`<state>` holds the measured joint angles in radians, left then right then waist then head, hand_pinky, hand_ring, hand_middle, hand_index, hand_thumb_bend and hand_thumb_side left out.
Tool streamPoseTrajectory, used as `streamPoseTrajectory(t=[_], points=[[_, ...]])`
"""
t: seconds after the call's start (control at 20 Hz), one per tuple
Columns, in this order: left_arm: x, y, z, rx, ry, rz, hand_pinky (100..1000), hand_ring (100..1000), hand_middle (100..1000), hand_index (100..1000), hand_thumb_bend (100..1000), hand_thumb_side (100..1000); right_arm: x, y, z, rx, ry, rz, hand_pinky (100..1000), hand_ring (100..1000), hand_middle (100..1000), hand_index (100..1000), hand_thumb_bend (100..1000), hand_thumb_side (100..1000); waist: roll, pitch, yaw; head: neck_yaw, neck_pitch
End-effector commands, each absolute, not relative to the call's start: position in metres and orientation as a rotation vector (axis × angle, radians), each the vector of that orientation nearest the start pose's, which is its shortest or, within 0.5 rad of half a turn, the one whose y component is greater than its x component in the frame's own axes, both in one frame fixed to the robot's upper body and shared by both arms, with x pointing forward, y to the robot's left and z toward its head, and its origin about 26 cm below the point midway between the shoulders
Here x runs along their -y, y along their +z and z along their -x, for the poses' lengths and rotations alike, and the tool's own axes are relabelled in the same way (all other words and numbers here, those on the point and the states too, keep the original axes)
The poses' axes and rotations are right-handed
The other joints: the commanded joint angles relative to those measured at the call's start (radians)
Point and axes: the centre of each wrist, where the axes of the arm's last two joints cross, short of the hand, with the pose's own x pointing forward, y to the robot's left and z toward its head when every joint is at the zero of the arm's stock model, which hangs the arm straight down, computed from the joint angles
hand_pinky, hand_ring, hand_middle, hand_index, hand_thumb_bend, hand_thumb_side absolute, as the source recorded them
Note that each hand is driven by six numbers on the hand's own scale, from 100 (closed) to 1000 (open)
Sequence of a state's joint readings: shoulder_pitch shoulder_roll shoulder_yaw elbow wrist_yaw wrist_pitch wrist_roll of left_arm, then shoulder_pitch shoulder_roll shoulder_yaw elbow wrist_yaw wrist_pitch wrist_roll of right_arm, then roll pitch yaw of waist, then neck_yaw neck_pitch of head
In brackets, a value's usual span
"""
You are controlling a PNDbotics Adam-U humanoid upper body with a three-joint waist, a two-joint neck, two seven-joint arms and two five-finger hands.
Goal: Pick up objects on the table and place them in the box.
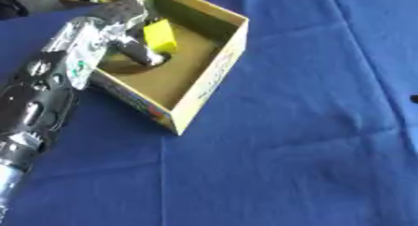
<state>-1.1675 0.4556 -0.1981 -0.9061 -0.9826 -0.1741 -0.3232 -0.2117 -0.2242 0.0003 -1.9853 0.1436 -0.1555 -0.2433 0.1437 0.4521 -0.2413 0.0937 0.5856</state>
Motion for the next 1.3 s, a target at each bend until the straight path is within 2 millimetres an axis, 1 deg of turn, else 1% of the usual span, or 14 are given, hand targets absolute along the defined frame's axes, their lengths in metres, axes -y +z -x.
streamPoseTrajectory(t=[0.05,0.1,0.15,0.2,0.4,0.45,0.6,0.8,1.0,1.05,1.1,1.15,1.25,1.3], points=[[-0.246,0.299,-0.491,1.55,-1.52,-1.158,100,304,326,527,100,477,0.252,0.17,-0.292,2.394,0.098,0.36,641,787,588,739,100,500,-0.005,-0.016,-0.001,-0.002,-0.014],[-0.246,0.299,-0.491,1.555,-1.521,-1.154,100,371,389,603,100,534,0.252,0.17,-0.292,2.394,0.098,0.36,641,786,588,739,100,500,-0.005,-0.017,-0.001,-0.002,-0.013],[-0.246,0.298,-0.491,1.559,-1.527,-1.147,106,460,477,736,131,618,0.252,0.17,-0.292,2.393,0.098,0.361,641,785,588,739,100,500,-0.005,-0.017,0.0,-0.003,-0.013],[-0.245,0.298,-0.491,1.56,-1.54,-1.136,220,540,567,829,200,714,0.252,0.17,-0.292,2.391,0.097,0.362,640,784,588,739,100,499,-0.005,-0.017,0.001,-0.004,-0.012],[-0.246,0.3,-0.49,1.556,-1.565,-1.111,220,540,567,829,200,714,0.253,0.17,-0.292,2.389,0.097,0.363,640,784,588,739,100,499,-0.005,-0.018,0.003,-0.006,-0.01],[-0.246,0.3,-0.49,1.545,-1.574,-1.112,548,813,852,1000,518,915,0.253,0.17,-0.291,2.389,0.097,0.363,640,783,587,738,100,499,-0.005,-0.018,0.003,-0.005,-0.01],[-0.247,0.303,-0.489,1.497,-1.587,-1.142,675,889,939,1000,610,915,0.253,0.169,-0.291,2.385,0.096,0.365,640,784,587,738,100,499,-0.007,-0.019,0.005,-0.005,-0.009],[-0.243,0.316,-0.482,1.524,-1.55,-1.223,681,895,946,1000,605,904,0.253,0.168,-0.291,2.379,0.096,0.365,639,784,587,738,100,498,-0.01,-0.022,0.012,-0.009,-0.001],[-0.239,0.341,-0.469,1.604,-1.511,-1.261,662,886,930,1000,568,892,0.254,0.166,-0.29,2.369,0.091,0.373,639,783,587,737,100,497,-0.015,-0.031,0.027,-0.017,0.014],[-0.24,0.348,-0.464,1.629,-1.497,-1.273,659,883,919,1000,545,889,0.255,0.165,-0.29,2.366,0.089,0.376,638,783,587,737,100,497,-0.016,-0.034,0.032,-0.019,0.019],[-0.242,0.356,-0.46,1.662,-1.481,-1.288,643,873,906,1000,490,875,0.256,0.165,-0.289,2.364,0.086,0.38,638,783,587,737,100,497,-0.018,-0.037,0.037,-0.023,0.024],[-0.245,0.363,-0.455,1.703,-1.458,-1.302,620,858,883,1000,400,852,0.257,0.164,-0.289,2.362,0.083,0.384,638,783,587,737,100,496,-0.02,-0.04,0.043,-0.026,0.032],[-0.252,0.378,-0.444,1.802,-1.397,-1.328,583,833,849,1000,372,841,0.258,0.164,-0.289,2.36,0.074,0.391,638,782,587,737,100,496,-0.025,-0.047,0.055,-0.032,0.046],[-0.256,0.385,-0.439,1.853,-1.359,-1.337,555,811,825,1000,339,833,0.259,0.164,-0.288,2.36,0.069,0.395,638,782,587,737,100,496,-0.028,-0.051,0.062,-0.036,0.053]])
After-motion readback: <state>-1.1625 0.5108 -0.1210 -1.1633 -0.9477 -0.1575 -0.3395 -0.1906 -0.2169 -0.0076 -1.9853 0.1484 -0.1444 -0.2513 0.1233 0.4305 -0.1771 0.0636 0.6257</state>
